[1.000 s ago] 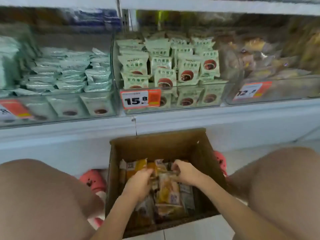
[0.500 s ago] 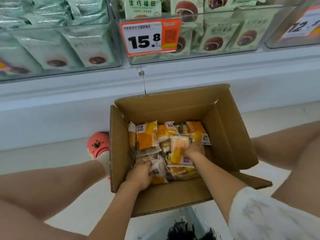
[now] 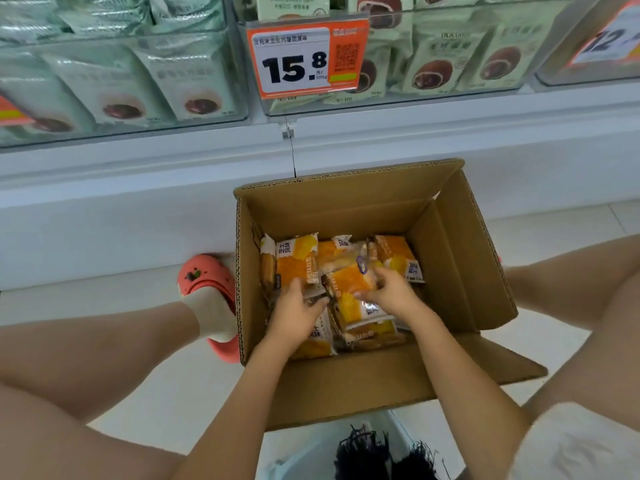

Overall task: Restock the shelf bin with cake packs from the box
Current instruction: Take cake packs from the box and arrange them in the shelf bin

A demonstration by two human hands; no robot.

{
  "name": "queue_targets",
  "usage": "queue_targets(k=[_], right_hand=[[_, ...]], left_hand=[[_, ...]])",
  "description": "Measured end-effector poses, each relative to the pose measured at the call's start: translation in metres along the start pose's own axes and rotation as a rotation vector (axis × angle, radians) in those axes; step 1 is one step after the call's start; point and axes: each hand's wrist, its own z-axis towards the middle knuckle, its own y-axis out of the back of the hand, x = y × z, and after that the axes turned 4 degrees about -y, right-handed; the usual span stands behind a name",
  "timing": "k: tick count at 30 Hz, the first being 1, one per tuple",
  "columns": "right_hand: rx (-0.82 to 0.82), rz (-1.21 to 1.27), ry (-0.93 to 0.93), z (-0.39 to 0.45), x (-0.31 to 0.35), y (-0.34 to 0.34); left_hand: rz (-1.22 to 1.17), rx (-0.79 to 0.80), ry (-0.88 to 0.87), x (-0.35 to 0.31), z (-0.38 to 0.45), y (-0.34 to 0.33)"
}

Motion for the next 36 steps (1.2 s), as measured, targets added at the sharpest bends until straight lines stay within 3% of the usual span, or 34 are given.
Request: queue_targets(k=[2, 4, 7, 8, 12, 15, 18, 23, 25, 28, 31, 36], right_hand=[[0.026, -0.303, 0.153, -0.020, 0.029, 0.020], [0.102, -0.455, 0.271, -0.041, 0.053, 0.040], [0.183, -0.237, 0.350, -0.067, 0.065, 0.060], [0.154, -0.122, 0.368, -0.073, 0.063, 0.064], [-0.108, 0.304, 0.305, -0.084, 0.052, 0.064], [-0.325, 0.273, 0.243, -0.080, 0.046, 0.045], [-0.547, 0.256, 0.251, -0.079, 0.040, 0.026], [-0.705, 0.351, 0.273, -0.083, 0.045, 0.023], [-0.627, 0.503, 0.268, -0.084, 0.047, 0.025], [-0.310, 0.761, 0.259, -0.092, 0.057, 0.039], [-0.122, 0.762, 0.300, -0.112, 0.087, 0.067], [-0.231, 0.551, 0.589, -0.156, 0.172, 0.127]], left_hand=[[-0.023, -0.098, -0.062, -0.015, -0.001, 0.009], [-0.051, -0.051, -0.120, -0.030, -0.002, 0.020], [-0.313, 0.245, -0.073, -0.049, -0.008, 0.033], [-0.377, 0.270, -0.066, -0.053, -0.012, 0.034], [-0.547, 0.097, 0.028, -0.061, -0.019, 0.024], [-0.603, -0.089, 0.071, -0.068, -0.020, 0.014], [-0.560, -0.225, 0.000, -0.067, -0.021, 0.008], [-0.511, -0.362, -0.138, -0.075, -0.031, 0.006], [-0.529, -0.356, -0.155, -0.080, -0.032, 0.010], [-0.533, -0.383, -0.220, -0.092, -0.037, 0.024], [-0.495, -0.470, -0.374, -0.120, -0.044, 0.054], [-0.457, -0.522, -0.652, -0.208, -0.063, 0.117]])
